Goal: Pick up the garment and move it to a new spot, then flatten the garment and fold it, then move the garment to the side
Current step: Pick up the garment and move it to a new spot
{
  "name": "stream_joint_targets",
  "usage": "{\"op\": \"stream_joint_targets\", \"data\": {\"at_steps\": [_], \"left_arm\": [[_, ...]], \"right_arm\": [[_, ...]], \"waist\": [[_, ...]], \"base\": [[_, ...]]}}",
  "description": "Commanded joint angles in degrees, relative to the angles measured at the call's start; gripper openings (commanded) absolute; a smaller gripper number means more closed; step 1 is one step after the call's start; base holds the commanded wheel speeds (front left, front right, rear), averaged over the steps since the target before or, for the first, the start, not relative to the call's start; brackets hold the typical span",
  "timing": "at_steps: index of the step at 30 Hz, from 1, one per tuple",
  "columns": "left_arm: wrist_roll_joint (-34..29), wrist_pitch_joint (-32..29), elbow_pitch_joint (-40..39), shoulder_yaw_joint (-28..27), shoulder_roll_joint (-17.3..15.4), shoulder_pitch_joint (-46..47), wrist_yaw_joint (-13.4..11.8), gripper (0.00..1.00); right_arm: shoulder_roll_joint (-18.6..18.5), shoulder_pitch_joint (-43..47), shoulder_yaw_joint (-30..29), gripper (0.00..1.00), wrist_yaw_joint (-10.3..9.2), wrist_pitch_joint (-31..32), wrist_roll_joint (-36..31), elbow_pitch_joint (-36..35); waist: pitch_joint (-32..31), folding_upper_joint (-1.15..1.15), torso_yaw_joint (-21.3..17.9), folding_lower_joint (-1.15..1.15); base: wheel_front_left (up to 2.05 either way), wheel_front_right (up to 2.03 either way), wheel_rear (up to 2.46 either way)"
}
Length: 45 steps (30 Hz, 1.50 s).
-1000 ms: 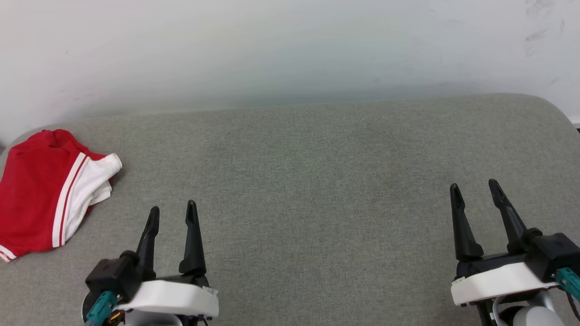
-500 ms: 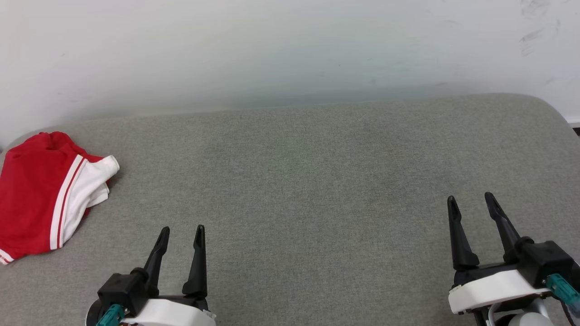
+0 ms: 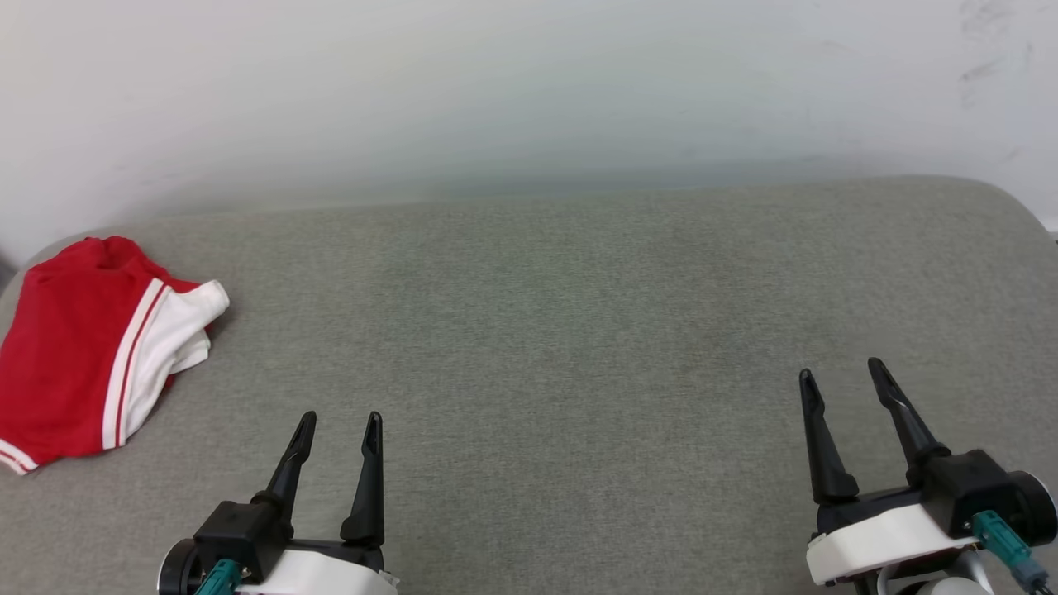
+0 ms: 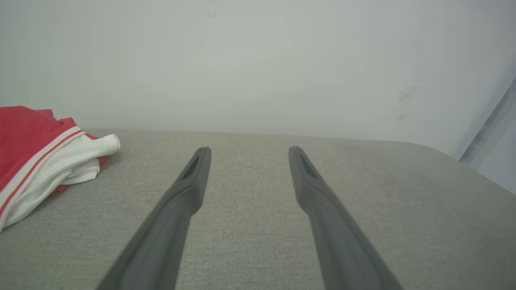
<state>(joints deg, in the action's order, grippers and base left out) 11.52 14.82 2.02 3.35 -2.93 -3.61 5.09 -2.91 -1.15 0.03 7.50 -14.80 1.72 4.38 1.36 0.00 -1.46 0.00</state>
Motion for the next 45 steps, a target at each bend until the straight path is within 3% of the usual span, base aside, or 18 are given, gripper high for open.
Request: {"op": "stream_joint_targets", "data": {"at_steps": [1,31,45], "left_arm": [[-0.97,0.41,-0.25,-0.07,0.05,-0.44,0.28,1.0],[-2.45,0.41,-2.13,-3.25,0.06,-3.02,0.81,1.0],[-2.75,0.41,-2.28,-3.83,0.06,-3.83,1.41,1.0]], "right_arm": [[0.05,0.77,0.42,1.0,-0.02,-0.39,-0.76,-0.29],[0.05,3.16,6.52,1.0,-0.02,-0.42,1.26,-0.83],[0.05,3.57,7.22,1.0,-0.02,-0.42,1.98,-0.75]], "waist": [[-0.08,0.0,0.54,0.0],[-2.26,0.0,22.08,0.0],[-2.64,0.0,25.72,0.0]], "base": [[0.0,0.0,0.0],[0.0,0.0,0.0],[0.0,0.0,0.0]]}}
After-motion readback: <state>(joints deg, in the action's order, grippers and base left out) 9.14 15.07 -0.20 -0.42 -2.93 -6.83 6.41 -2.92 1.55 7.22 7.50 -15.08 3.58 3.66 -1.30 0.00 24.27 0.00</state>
